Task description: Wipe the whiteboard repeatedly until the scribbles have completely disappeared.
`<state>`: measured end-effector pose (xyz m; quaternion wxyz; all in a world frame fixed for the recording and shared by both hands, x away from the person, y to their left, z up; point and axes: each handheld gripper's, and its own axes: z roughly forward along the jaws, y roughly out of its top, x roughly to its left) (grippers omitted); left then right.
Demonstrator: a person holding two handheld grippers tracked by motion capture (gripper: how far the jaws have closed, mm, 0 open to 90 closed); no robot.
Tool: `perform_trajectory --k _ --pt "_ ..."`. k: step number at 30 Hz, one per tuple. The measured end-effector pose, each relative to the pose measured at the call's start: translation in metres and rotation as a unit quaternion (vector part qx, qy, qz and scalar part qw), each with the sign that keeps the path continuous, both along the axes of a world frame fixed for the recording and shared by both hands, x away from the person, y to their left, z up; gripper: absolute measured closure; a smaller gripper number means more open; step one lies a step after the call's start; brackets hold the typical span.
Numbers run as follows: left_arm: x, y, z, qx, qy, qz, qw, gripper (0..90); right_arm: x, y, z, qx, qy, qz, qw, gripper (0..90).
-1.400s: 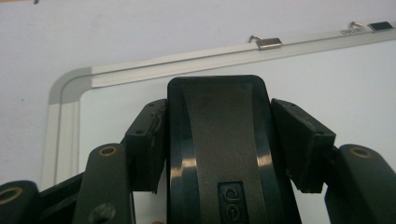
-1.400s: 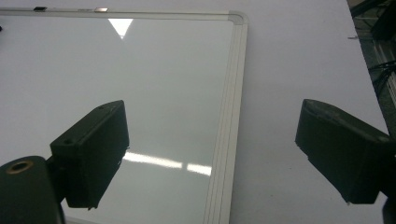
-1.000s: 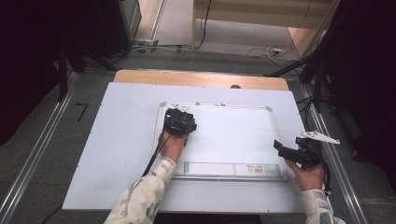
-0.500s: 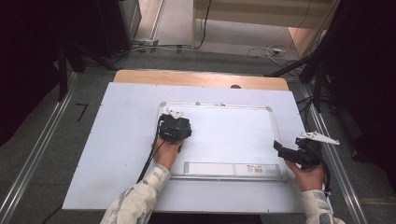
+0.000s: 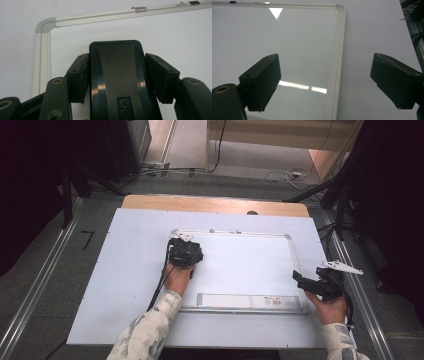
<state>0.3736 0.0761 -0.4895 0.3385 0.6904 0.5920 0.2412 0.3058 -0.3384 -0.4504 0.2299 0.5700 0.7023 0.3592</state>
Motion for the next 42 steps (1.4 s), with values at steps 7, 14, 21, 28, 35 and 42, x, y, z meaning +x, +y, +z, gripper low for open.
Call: perform_trajectory --k 7,14,21,28,35,42 --pt "-0.008 0.002 0.02 -0.016 -0.034 -0.003 0.9993 40.2 0.0 0.0 0.0 0.0 -0.002 0.001 1.0 8.5" --pt "-0.017 0.008 0.049 -0.016 -0.06 -0.007 0.9981 40.1 0.001 0.004 0.001 -0.003 -0.002 0.005 1.0 8.5" --pt "-0.017 0.012 0.045 -0.025 -0.049 -0.002 0.9985 40.1 0.001 0.005 0.0 -0.003 0.0 0.006 1.0 8.5" --pt "-0.022 0.011 0.046 -0.028 -0.054 -0.008 0.9981 40.1 0.001 0.005 0.0 -0.003 0.0 0.005 1.0 8.5" --pt "-0.024 0.014 0.046 -0.026 -0.056 -0.005 0.9981 40.0 0.0 0.005 0.0 -0.005 0.001 0.006 1.0 8.5" --pt "-0.025 0.016 0.045 -0.027 -0.056 -0.001 0.9981 40.0 -0.001 0.005 0.0 -0.004 0.0 0.006 1.0 8.5"
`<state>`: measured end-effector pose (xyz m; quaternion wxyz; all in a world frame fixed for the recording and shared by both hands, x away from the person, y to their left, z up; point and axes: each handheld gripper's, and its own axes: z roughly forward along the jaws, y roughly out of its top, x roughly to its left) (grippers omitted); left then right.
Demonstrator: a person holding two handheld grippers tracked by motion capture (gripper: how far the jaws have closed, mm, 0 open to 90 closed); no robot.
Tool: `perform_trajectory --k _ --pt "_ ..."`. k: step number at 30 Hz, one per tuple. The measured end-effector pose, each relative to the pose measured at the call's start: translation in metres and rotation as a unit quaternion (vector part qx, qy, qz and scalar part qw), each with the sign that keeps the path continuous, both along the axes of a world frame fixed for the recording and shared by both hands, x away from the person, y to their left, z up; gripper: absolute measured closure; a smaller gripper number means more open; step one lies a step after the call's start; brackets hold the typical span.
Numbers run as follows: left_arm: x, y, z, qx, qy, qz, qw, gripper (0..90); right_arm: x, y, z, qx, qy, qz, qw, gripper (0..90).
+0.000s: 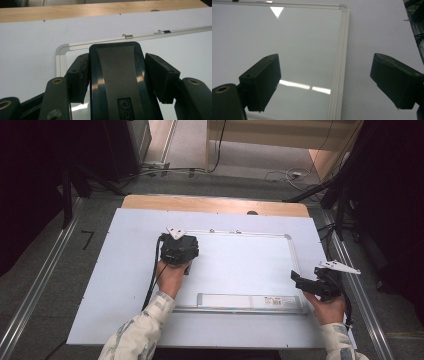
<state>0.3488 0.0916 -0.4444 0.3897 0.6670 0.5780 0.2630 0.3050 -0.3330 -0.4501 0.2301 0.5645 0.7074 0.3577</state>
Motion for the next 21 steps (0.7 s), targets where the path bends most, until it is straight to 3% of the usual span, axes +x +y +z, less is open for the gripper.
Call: perform_trajectory --k 13,21 --pt "0.001 -0.0008 -0.0007 -0.003 -0.002 0.006 1.0 40.0 -0.0009 -0.0004 0.0004 0.0 -0.001 0.0 1.0 8.5" --pt "0.0034 0.0031 -0.0022 -0.004 0.007 0.016 0.9998 40.0 -0.0001 -0.0008 0.0004 0.001 -0.001 0.0 1.0 8.5"
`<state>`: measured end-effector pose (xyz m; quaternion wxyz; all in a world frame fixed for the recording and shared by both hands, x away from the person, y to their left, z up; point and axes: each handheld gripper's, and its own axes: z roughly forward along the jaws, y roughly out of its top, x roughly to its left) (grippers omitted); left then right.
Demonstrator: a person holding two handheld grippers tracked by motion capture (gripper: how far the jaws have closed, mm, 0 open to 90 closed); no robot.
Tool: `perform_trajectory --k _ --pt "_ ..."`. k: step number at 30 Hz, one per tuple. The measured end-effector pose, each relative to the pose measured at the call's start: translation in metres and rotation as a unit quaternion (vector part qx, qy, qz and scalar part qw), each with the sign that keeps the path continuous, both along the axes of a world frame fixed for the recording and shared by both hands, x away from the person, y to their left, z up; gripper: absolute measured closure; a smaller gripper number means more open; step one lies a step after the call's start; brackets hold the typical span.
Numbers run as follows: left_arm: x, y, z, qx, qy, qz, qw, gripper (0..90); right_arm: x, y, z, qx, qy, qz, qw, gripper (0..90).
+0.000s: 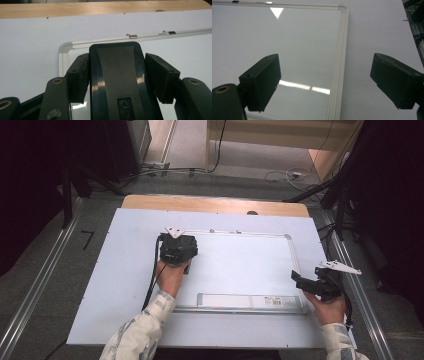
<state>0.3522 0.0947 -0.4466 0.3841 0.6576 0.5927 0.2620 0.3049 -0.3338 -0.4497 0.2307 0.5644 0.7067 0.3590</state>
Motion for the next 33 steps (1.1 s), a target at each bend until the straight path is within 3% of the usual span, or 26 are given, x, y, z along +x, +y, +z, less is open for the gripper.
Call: perform_trajectory --k 10,23,33 --pt "-0.008 0.002 -0.003 -0.001 0.001 0.005 1.0 40.0 0.0 0.001 0.0 0.001 0.0 -0.001 1.0 8.5" --pt "-0.028 0.001 -0.012 0.014 0.01 0.024 0.9996 39.7 0.0 0.002 0.001 -0.001 -0.003 0.002 1.0 8.5" --pt "-0.043 0.005 -0.022 0.007 0.018 0.038 0.9991 39.4 0.001 0.004 0.001 -0.002 -0.004 0.006 1.0 8.5"
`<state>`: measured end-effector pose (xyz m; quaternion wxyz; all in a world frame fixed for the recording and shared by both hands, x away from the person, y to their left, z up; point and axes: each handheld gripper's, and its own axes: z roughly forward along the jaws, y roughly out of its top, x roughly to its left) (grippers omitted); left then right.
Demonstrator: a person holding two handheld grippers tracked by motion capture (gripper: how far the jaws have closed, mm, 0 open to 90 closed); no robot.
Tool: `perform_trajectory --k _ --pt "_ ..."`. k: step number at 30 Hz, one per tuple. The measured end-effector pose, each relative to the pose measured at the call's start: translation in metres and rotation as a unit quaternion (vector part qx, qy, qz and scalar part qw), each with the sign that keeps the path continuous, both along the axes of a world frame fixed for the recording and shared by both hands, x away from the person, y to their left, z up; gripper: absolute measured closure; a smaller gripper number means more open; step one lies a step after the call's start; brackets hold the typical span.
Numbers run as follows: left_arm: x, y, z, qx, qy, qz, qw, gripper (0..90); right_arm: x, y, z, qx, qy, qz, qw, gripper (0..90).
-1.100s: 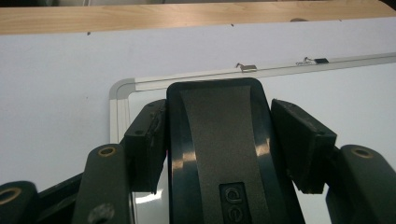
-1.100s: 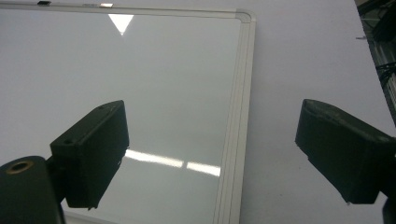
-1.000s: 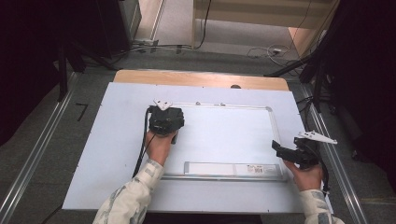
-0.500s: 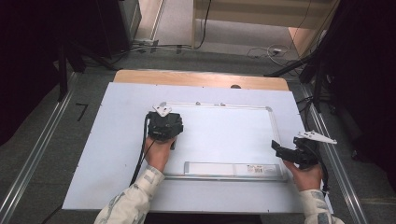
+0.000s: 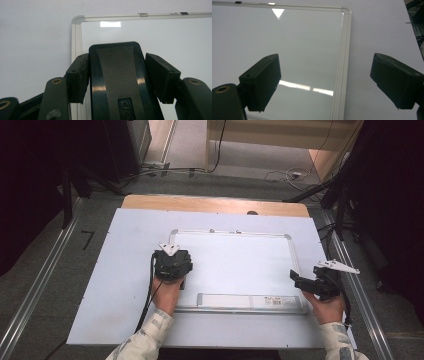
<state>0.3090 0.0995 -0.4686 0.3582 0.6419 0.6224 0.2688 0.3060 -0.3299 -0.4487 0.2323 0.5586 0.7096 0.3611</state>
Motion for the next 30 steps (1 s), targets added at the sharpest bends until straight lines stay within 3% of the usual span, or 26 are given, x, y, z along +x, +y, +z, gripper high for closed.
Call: perform_trajectory --k 13,24,27,30 --pt "-0.017 0.002 -0.01 0.005 -0.002 0.003 1.0 39.5 0.001 0.002 0.0 -0.002 0.001 0.0 1.0 8.5" --pt "-0.023 -0.002 -0.027 0.008 0.016 -0.005 0.9998 39.3 0.001 0.002 -0.001 -0.001 0.002 0.0 1.0 8.5" --pt "-0.025 -0.006 -0.028 0.026 0.005 -0.004 0.9996 39.4 0.001 0.002 -0.001 -0.001 0.002 0.0 1.0 8.5" --pt "-0.025 -0.005 -0.028 0.023 0.003 -0.002 0.9997 39.5 0.002 0.002 -0.001 -0.003 0.003 0.001 1.0 8.5"
